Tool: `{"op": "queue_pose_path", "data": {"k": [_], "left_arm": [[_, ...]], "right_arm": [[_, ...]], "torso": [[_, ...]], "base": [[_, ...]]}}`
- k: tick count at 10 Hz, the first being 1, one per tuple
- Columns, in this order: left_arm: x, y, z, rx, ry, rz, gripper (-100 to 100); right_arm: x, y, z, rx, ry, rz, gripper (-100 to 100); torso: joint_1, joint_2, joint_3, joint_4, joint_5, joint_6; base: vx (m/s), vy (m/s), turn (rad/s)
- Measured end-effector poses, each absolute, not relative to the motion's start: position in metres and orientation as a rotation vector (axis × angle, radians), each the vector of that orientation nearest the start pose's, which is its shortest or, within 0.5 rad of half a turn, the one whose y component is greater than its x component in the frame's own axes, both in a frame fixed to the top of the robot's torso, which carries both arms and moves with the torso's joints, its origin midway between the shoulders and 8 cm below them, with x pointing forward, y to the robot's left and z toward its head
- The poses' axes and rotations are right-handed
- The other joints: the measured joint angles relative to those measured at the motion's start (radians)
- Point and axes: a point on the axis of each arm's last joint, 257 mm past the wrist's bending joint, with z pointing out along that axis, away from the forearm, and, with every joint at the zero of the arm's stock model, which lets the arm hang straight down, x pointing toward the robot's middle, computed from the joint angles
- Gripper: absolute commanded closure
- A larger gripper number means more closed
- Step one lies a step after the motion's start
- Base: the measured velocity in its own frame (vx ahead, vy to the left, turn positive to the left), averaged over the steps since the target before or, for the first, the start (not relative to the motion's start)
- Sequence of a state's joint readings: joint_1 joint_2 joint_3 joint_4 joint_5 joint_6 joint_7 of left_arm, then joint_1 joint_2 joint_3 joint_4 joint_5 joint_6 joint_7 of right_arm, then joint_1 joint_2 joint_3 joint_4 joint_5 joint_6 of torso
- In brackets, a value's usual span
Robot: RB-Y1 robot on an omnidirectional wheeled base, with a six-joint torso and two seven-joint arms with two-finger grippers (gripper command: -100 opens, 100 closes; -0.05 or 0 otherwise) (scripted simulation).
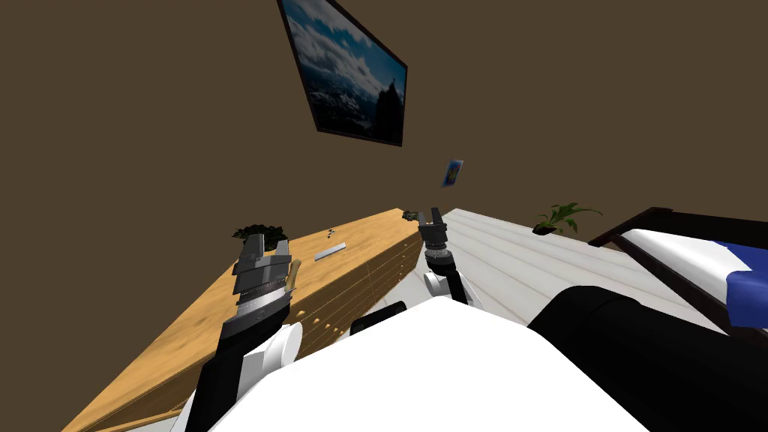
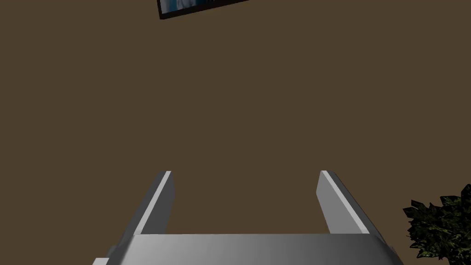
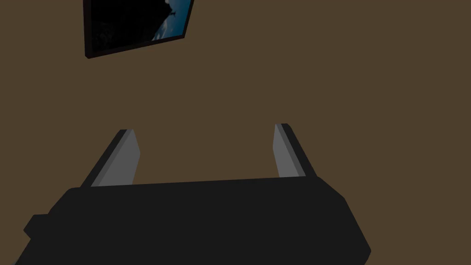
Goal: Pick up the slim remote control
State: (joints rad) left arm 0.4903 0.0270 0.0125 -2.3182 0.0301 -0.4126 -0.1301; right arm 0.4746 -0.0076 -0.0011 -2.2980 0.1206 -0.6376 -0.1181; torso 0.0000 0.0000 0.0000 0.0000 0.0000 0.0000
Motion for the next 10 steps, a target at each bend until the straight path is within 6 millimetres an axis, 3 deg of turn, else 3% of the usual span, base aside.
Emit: {"op": "queue_pose_path", "data": {"k": [10], "left_arm": [[0.432, 0.286, -0.002, -0.664, 0.866, -1.200, -100]], "right_arm": [[0.319, -0.252, 0.062, 0.469, 0.550, 1.390, 0]], "torso": [[-0.001, 0.004, 0.002, 0.001, 0.000, 0.000]], "base": [[-0.079, -0.011, -0.071]]}}
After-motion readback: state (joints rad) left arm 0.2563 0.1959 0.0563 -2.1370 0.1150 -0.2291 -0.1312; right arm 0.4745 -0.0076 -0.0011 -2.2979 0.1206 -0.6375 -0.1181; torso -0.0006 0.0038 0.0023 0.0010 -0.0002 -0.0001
